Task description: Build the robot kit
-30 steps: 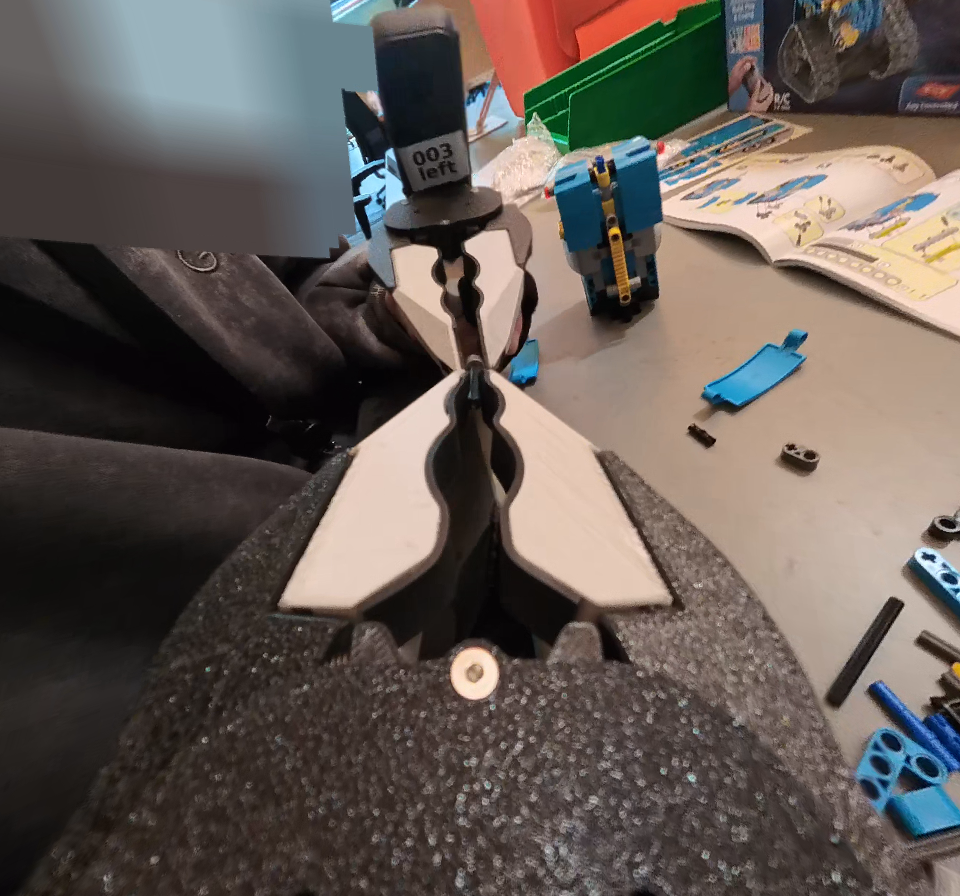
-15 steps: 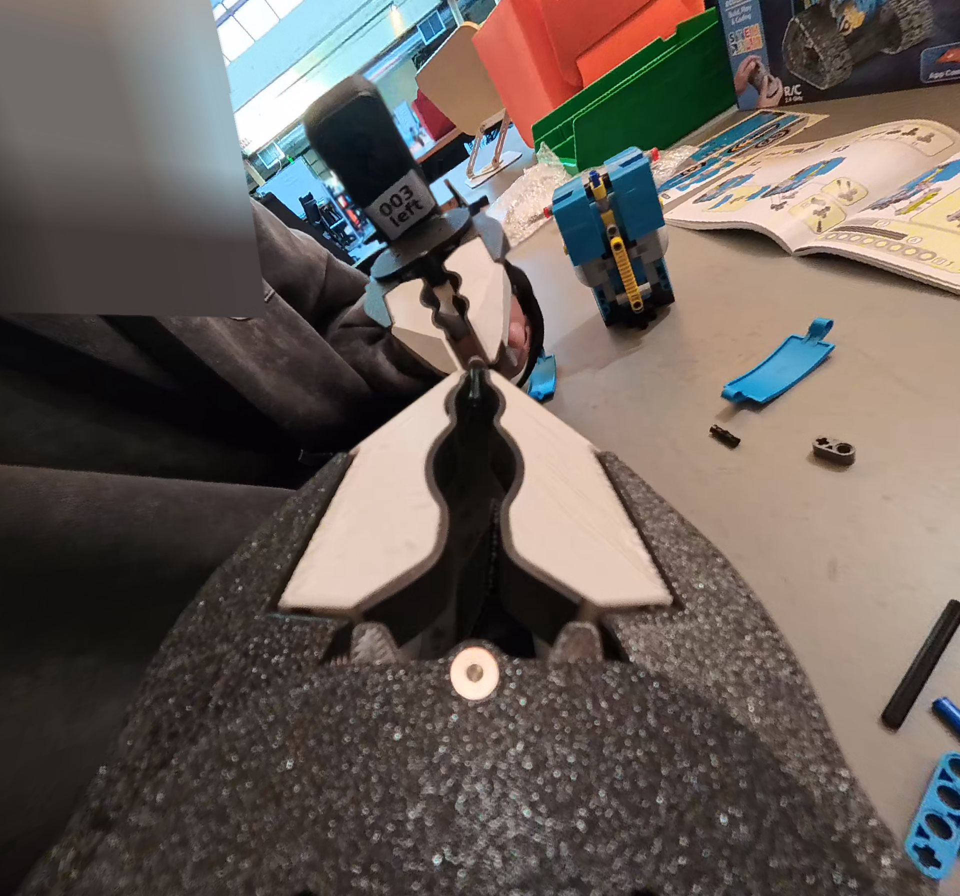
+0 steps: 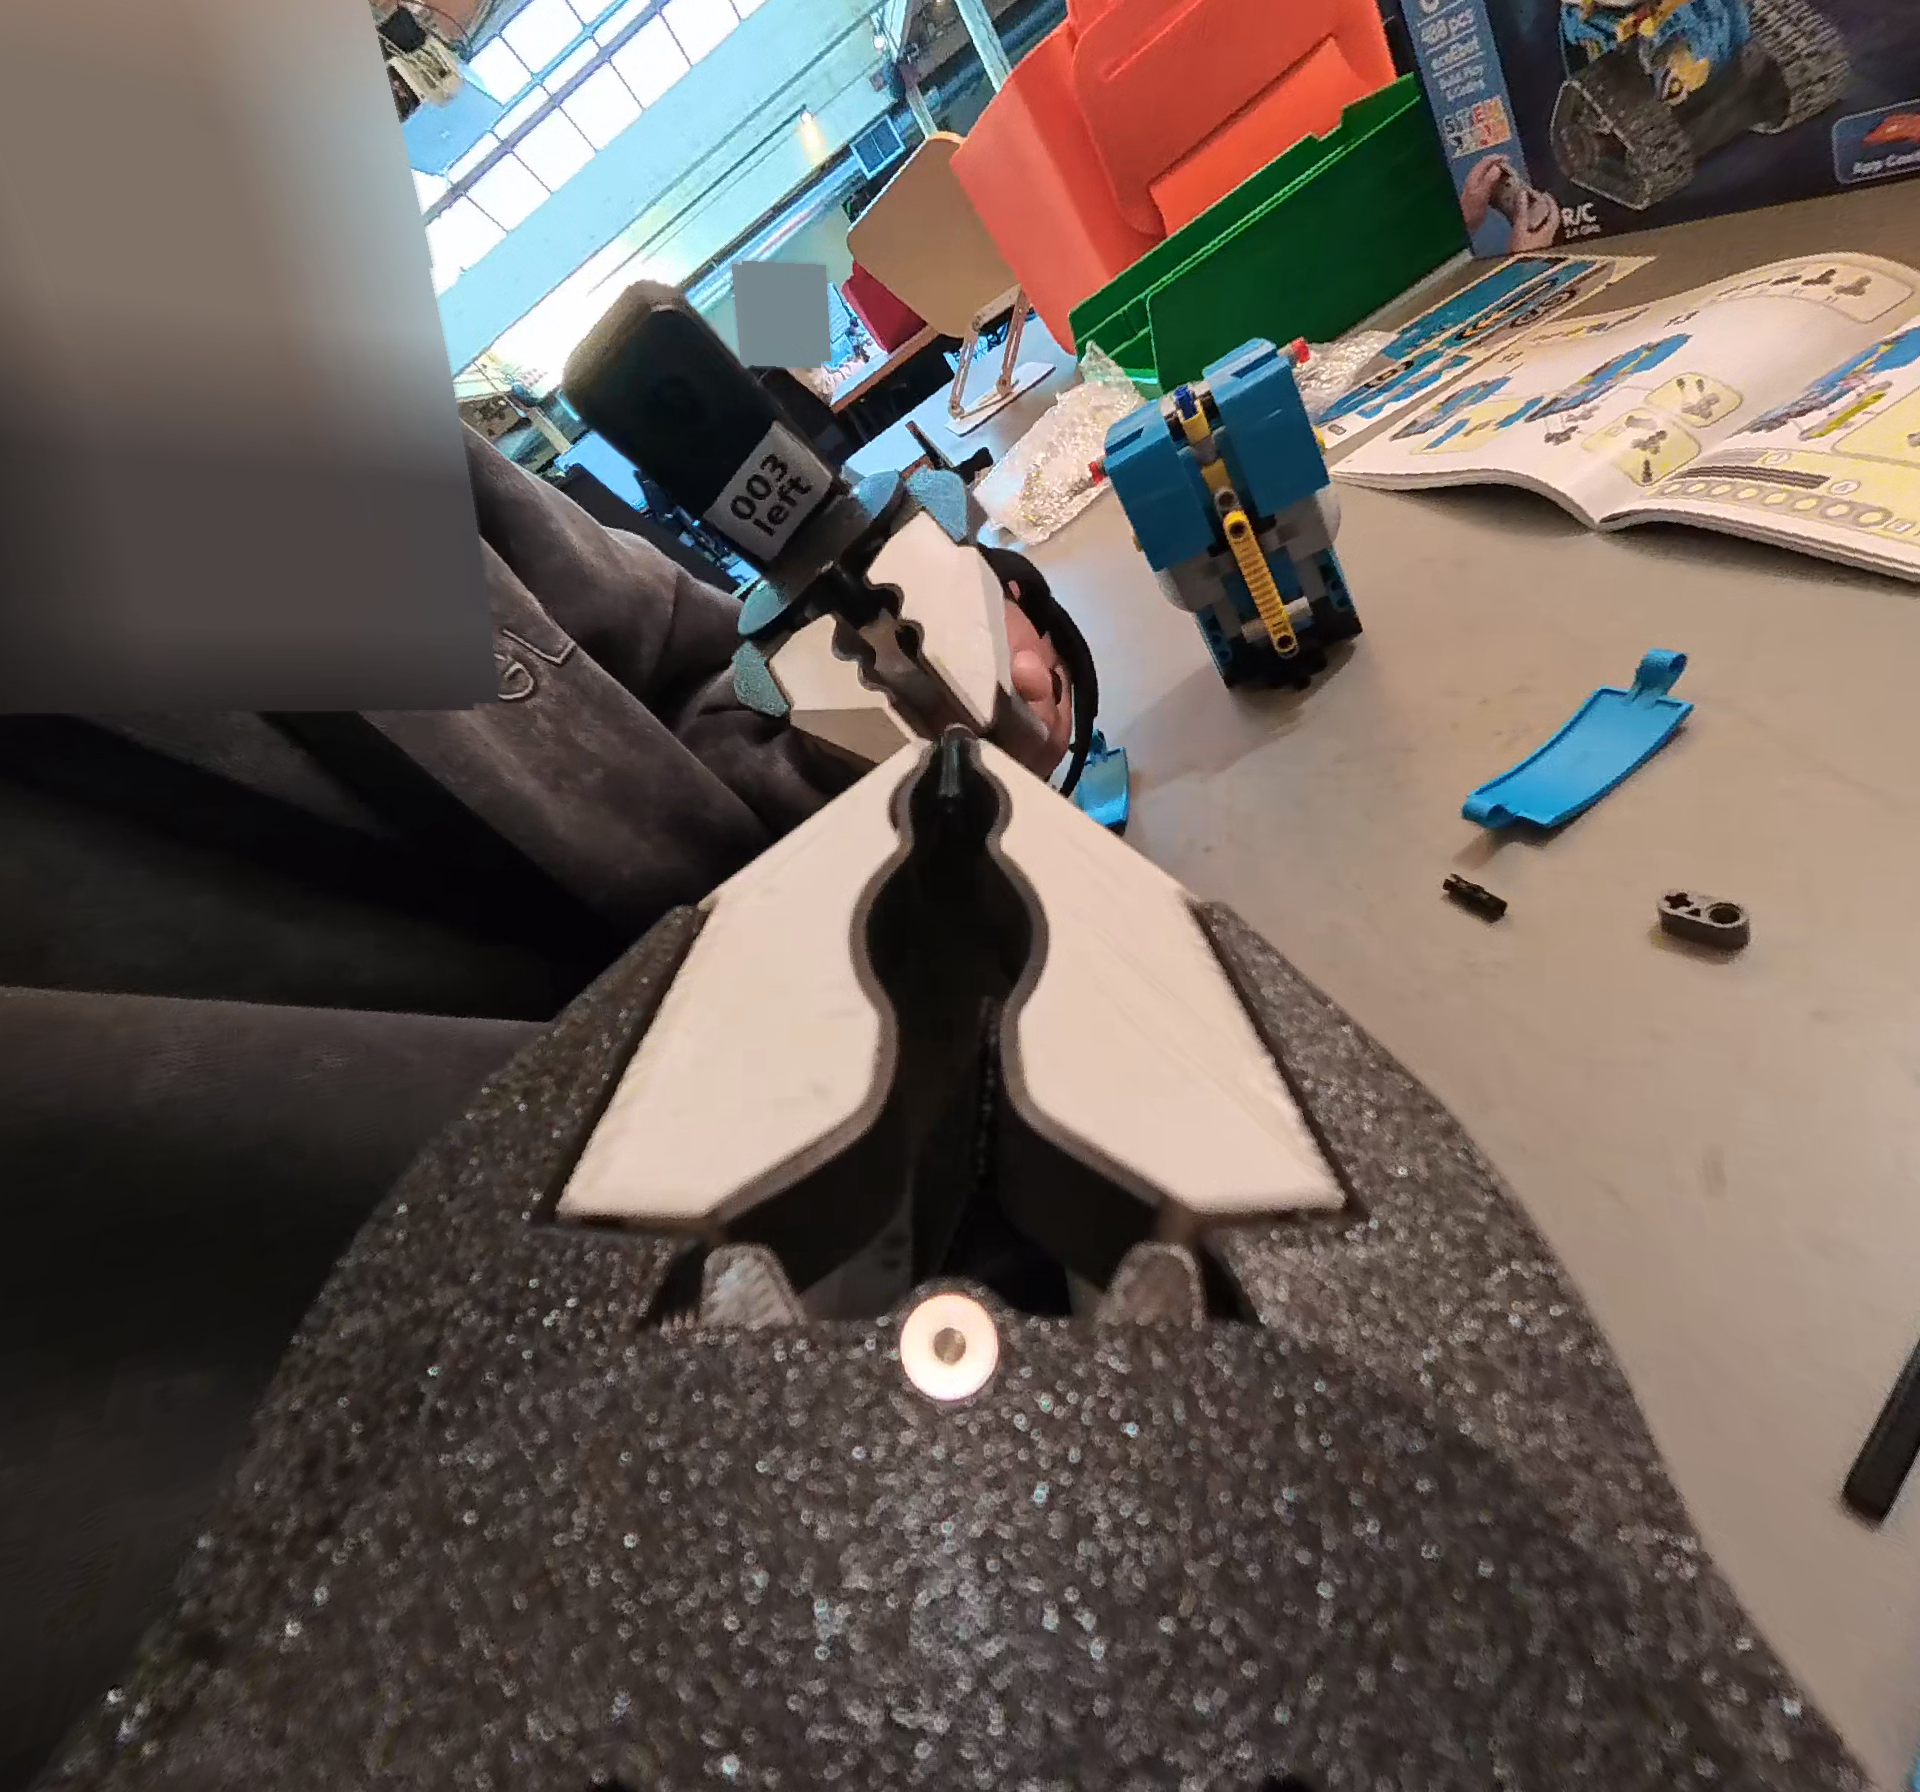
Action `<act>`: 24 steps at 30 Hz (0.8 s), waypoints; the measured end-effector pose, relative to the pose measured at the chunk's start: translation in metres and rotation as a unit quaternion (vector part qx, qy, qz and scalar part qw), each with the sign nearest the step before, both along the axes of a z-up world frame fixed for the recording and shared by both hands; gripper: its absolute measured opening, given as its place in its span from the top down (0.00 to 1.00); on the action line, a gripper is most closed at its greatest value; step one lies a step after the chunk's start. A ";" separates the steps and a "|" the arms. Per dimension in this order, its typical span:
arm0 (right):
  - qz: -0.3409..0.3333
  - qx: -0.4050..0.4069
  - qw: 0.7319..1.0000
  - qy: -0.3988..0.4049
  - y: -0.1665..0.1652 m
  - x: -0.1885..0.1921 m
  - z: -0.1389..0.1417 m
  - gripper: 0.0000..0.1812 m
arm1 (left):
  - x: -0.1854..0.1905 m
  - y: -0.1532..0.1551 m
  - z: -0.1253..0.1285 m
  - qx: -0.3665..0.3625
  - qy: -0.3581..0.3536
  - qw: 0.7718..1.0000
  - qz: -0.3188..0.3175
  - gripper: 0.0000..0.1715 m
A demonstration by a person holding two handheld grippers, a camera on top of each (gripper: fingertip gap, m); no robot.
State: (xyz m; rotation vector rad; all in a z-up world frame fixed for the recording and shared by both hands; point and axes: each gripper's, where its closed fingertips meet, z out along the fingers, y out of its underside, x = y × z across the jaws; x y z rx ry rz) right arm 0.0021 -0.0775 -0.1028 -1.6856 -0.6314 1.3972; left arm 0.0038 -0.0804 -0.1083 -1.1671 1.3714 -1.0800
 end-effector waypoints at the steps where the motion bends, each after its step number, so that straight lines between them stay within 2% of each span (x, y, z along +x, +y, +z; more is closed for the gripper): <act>1: -0.002 -0.001 1.000 -0.001 0.001 0.000 -0.001 0.98 | 0.000 0.001 -0.001 0.006 0.002 1.000 0.003 0.96; 9: -0.009 0.004 1.000 -0.018 0.002 0.000 -0.005 0.98 | 0.000 0.001 -0.003 0.009 0.008 1.000 0.004 0.96; 15: 0.014 -0.008 1.000 -0.018 -0.004 -0.001 -0.006 0.98 | 0.001 -0.005 -0.006 0.007 0.016 1.000 -0.010 0.96; 24: -0.003 -0.002 0.995 -0.101 0.000 -0.003 -0.027 0.98 | 0.005 -0.001 -0.023 0.037 0.063 0.997 0.011 0.96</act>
